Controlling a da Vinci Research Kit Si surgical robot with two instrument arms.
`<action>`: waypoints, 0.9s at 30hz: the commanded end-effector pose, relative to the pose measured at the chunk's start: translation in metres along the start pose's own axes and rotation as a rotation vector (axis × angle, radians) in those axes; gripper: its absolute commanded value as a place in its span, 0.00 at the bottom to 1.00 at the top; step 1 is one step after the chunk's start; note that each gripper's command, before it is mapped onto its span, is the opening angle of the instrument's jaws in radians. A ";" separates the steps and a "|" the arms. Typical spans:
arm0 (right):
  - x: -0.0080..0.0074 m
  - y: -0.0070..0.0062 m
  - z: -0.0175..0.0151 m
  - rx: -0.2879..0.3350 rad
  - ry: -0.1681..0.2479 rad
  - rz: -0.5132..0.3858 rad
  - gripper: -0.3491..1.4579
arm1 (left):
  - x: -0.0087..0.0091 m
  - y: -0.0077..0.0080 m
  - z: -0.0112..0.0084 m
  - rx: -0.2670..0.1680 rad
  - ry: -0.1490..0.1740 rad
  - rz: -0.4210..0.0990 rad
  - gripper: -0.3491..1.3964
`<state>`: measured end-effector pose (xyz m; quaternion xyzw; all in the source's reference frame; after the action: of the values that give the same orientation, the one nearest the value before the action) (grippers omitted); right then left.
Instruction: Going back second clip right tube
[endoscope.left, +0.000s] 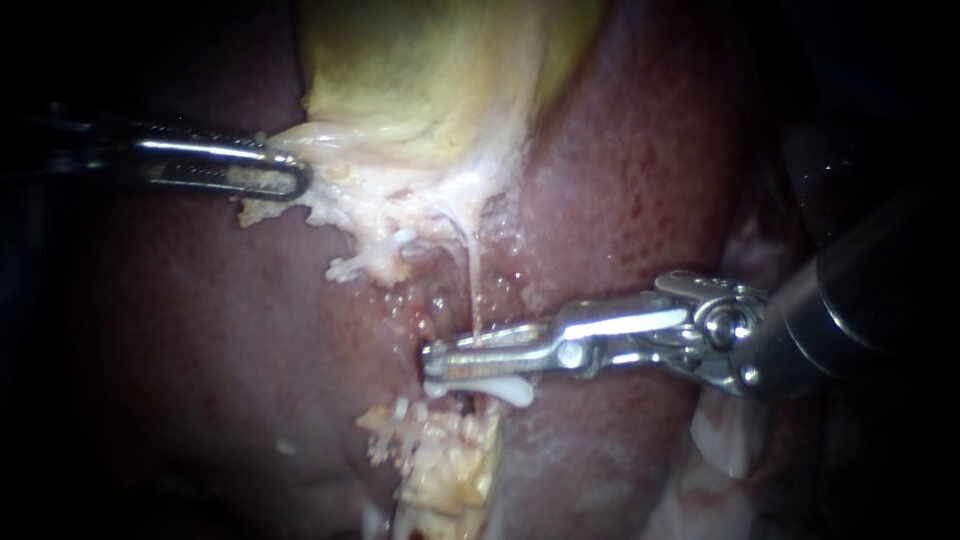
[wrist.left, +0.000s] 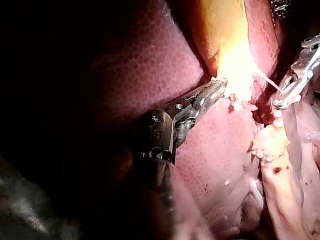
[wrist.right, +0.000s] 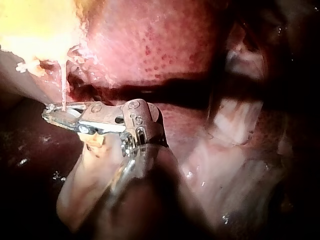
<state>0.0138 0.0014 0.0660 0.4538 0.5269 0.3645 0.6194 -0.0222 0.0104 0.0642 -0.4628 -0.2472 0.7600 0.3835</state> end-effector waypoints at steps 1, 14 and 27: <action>0.0000 0.0000 0.0000 0.002 -0.002 0.000 0.00 | 0.0000 0.0000 0.0000 0.000 0.000 0.000 0.00; -0.0009 0.0008 0.0023 0.040 0.006 -0.087 0.45 | 0.0000 0.0000 0.0000 0.000 0.000 0.000 0.00; -0.0026 0.0052 0.0032 -0.026 0.014 -0.207 0.47 | 0.0000 0.0000 0.0000 0.000 0.000 0.000 0.00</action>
<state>0.0166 0.0002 0.0722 0.3823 0.5701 0.3108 0.6575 -0.0222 0.0103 0.0641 -0.4629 -0.2471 0.7600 0.3835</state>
